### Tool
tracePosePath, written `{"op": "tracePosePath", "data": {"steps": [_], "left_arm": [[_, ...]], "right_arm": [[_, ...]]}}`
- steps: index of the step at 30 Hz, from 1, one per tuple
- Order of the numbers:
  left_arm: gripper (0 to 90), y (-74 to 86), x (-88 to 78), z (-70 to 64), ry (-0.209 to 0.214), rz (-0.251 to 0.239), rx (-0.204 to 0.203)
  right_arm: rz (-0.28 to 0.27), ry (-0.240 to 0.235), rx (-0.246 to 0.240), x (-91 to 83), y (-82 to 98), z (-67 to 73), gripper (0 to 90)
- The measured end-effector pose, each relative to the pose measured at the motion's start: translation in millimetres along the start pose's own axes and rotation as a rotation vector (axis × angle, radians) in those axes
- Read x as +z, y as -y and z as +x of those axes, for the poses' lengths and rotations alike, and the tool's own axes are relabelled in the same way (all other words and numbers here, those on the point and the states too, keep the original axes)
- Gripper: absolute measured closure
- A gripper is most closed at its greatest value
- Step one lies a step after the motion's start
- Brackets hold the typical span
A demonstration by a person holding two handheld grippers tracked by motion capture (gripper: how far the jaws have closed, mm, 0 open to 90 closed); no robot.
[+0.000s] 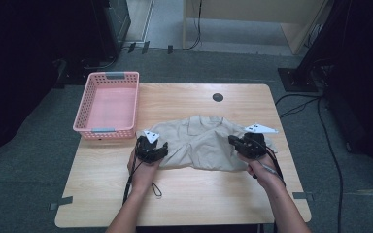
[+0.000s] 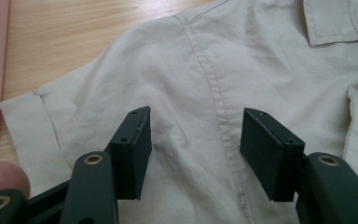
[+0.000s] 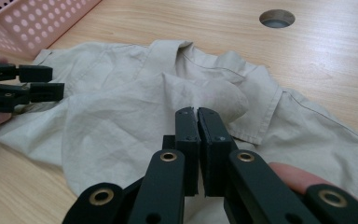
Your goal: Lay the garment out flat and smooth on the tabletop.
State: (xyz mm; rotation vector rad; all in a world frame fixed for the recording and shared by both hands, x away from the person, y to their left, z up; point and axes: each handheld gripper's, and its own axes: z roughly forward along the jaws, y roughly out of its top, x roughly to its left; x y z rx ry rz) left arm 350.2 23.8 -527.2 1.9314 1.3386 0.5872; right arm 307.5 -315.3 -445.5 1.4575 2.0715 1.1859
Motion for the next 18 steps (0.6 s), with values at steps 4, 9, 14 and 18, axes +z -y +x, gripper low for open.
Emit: {"op": "tracePosePath", "data": {"steps": [4,9,14,18], "left_arm": [[43.8,0.0,0.0,-0.1,-0.001,0.001,0.004],[43.8,0.0,0.0,-0.3,-0.002,0.001,0.005],[43.9,0.0,0.1,-0.4,-0.003,0.001,0.006],[43.8,0.0,0.1,-0.4,-0.003,0.002,0.006]], "right_arm": [[-0.013,-0.003,-0.022,-8.3,2.0,4.9,88.3],[-0.019,-0.003,-0.053,-15.6,6.4,12.1,88.8],[-0.026,0.031,-0.019,-12.0,4.8,7.2,81.7],[-0.012,0.019,0.004,-1.1,2.3,2.2,60.0]]}}
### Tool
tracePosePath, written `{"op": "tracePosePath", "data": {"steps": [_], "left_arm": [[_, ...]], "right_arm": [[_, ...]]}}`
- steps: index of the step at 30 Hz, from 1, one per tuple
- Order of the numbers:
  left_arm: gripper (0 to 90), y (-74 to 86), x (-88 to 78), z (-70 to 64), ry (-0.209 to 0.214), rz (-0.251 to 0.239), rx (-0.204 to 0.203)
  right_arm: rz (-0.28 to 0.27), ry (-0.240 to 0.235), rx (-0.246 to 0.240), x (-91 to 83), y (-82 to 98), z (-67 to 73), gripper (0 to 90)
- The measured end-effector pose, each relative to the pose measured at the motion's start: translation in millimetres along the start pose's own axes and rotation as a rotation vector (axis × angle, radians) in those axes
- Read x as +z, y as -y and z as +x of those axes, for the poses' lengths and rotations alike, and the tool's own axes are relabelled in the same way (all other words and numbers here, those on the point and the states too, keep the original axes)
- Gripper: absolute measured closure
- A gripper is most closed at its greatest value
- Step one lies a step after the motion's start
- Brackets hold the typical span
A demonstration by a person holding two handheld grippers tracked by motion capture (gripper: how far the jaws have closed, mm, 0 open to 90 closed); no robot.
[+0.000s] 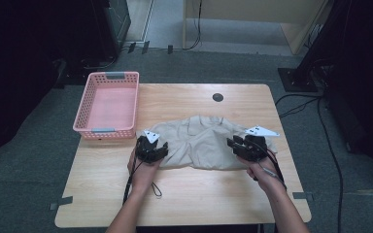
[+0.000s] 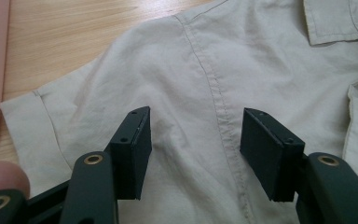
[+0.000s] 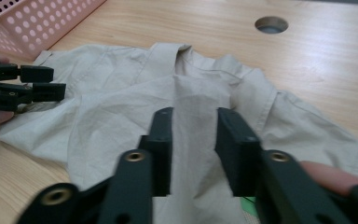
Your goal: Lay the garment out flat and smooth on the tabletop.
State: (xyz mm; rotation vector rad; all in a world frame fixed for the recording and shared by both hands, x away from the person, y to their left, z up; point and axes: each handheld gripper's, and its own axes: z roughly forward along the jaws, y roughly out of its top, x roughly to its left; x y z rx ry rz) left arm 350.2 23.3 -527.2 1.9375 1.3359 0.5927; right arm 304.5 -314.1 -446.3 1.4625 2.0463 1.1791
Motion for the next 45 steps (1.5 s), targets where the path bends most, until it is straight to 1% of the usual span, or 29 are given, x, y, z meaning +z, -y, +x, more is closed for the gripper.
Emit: {"op": "tracePosePath", "data": {"steps": [2,6,8,11,13,14,16,18,21,25,30,37,40,45], "left_arm": [[43.9,0.0,0.0,0.0,0.001,-0.001,-0.001],[43.9,0.0,0.0,0.0,0.001,-0.001,-0.001],[43.8,0.0,-0.1,0.1,0.001,-0.001,-0.002],[43.9,0.0,-0.1,0.2,0.002,-0.001,-0.003],[43.8,0.0,0.0,0.2,0.002,-0.001,-0.002],[43.8,0.0,-0.1,0.2,0.002,-0.001,-0.003],[43.9,0.0,0.0,0.2,0.002,-0.001,-0.004],[43.9,0.0,0.0,0.3,0.003,-0.002,-0.004],[43.9,0.0,-0.1,0.3,0.003,-0.001,-0.004],[43.9,0.0,0.0,0.3,0.002,-0.002,-0.004],[43.9,0.0,-0.1,0.2,0.002,-0.001,-0.002],[43.9,0.0,-0.1,0.2,0.001,-0.001,-0.003],[43.9,0.0,0.0,0.1,0.001,-0.001,-0.003],[43.9,0.0,0.0,0.1,0.001,-0.001,-0.002]], "right_arm": [[0.009,0.017,0.015,6.7,-1.0,-1.5,55.0],[0.030,0.047,0.054,21.0,-3.2,-6.6,48.7],[0.044,0.048,0.080,27.7,-4.3,-8.9,46.9],[0.061,0.044,0.093,36.2,-5.1,-10.7,47.1],[0.068,0.037,0.104,40.0,-5.7,-11.4,49.6],[0.069,0.038,0.106,41.8,-5.8,-11.3,52.7],[0.071,0.043,0.106,43.7,-5.9,-10.4,60.4],[0.069,0.048,0.092,44.3,-5.4,-9.0,68.9],[0.063,0.040,0.070,42.0,-4.2,-7.0,80.7],[0.047,0.026,0.043,34.8,-3.4,-4.1,88.0],[0.036,0.000,0.014,24.0,-1.3,0.1,89.6],[0.024,-0.025,-0.005,7.3,3.3,10.3,90.0],[0.019,-0.023,-0.031,0.4,6.8,15.5,90.0],[0.009,-0.038,-0.065,-11.0,14.4,22.5,90.0]]}}
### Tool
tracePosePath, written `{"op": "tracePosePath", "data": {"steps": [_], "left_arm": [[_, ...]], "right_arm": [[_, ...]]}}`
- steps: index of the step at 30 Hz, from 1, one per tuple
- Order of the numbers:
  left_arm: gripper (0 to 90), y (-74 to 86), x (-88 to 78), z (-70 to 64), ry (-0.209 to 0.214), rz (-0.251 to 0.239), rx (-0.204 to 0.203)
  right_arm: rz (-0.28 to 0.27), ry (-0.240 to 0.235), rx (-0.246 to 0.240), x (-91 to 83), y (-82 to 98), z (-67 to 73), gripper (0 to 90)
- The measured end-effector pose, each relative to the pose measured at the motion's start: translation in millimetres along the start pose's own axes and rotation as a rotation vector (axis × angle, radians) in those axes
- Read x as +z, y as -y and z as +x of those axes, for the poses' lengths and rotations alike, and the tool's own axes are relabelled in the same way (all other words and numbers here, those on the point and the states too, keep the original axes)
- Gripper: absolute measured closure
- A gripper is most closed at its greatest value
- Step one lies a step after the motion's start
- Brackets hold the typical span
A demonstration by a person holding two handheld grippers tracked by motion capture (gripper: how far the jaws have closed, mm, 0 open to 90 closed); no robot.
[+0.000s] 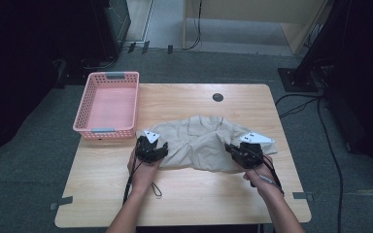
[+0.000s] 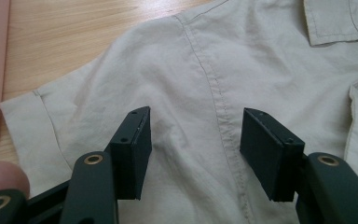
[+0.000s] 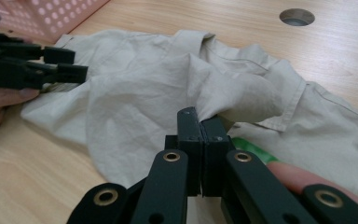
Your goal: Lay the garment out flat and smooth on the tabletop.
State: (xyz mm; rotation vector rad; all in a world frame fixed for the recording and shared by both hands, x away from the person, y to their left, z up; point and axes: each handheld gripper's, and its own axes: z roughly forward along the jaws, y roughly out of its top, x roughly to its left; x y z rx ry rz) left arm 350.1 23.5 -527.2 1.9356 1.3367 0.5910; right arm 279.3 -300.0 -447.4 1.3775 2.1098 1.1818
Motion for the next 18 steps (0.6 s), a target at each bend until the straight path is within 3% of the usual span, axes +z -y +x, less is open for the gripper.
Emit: {"op": "tracePosePath", "data": {"steps": [18], "left_arm": [[44.0,0.0,0.1,-0.2,-0.003,0.000,0.002]], "right_arm": [[-0.011,-0.056,-0.071,-41.4,42.3,19.7,90.0]]}}
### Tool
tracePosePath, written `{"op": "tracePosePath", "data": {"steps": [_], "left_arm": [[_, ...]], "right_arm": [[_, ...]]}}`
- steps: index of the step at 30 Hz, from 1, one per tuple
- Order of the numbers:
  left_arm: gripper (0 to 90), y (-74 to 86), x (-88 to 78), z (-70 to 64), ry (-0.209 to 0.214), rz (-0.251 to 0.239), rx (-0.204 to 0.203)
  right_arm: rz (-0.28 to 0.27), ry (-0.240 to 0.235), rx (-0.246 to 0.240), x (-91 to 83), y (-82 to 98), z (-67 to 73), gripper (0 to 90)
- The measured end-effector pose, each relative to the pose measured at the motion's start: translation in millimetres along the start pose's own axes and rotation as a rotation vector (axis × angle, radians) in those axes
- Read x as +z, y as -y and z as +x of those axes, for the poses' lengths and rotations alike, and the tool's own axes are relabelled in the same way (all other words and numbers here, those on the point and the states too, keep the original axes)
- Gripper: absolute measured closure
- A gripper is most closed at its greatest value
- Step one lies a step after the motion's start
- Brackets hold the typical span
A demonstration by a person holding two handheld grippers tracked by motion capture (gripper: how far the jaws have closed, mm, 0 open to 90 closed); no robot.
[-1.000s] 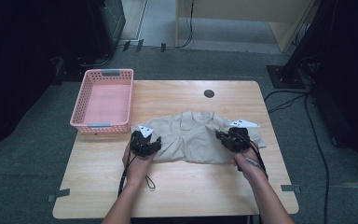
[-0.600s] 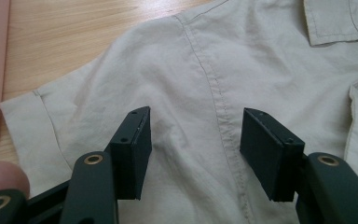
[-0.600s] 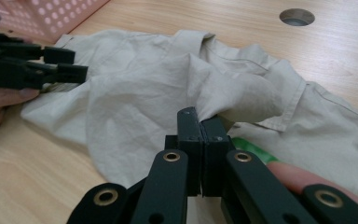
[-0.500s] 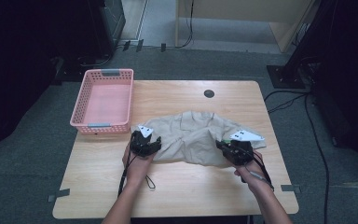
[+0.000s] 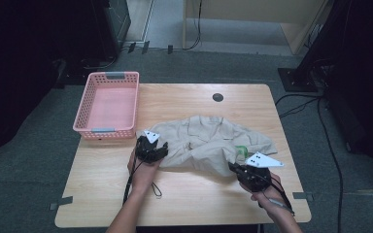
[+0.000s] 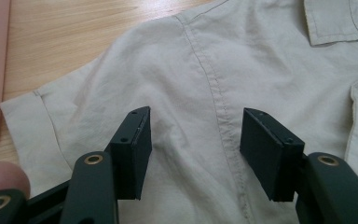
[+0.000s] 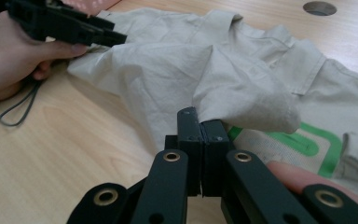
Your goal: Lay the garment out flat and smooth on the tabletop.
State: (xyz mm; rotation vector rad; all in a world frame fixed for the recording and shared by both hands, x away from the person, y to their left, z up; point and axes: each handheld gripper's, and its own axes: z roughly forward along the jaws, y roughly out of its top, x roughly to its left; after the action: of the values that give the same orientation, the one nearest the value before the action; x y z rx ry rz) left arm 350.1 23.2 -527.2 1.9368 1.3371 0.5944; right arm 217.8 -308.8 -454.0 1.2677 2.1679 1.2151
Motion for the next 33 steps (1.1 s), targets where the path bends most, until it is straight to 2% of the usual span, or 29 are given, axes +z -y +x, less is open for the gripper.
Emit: {"op": "tracePosePath", "data": {"steps": [7,10,17,23,33], "left_arm": [[44.1,0.0,0.1,-0.2,-0.001,0.000,0.001],[44.0,0.0,0.0,-0.2,-0.002,0.000,0.002],[44.1,0.0,0.1,-0.2,-0.002,0.000,0.002],[44.1,0.0,0.1,-0.3,-0.003,0.000,0.001],[44.0,0.3,-0.2,-0.3,-0.003,0.000,0.001]], "right_arm": [[0.025,-0.013,-0.049,-6.7,22.5,12.9,90.0],[0.036,-0.022,-0.048,-7.8,32.6,15.1,90.0],[0.035,-0.041,-0.048,-7.4,54.0,13.5,90.0],[0.062,-0.046,-0.045,-6.0,67.0,13.6,90.0],[0.105,-0.035,-0.069,-5.2,84.6,13.5,90.0]]}}
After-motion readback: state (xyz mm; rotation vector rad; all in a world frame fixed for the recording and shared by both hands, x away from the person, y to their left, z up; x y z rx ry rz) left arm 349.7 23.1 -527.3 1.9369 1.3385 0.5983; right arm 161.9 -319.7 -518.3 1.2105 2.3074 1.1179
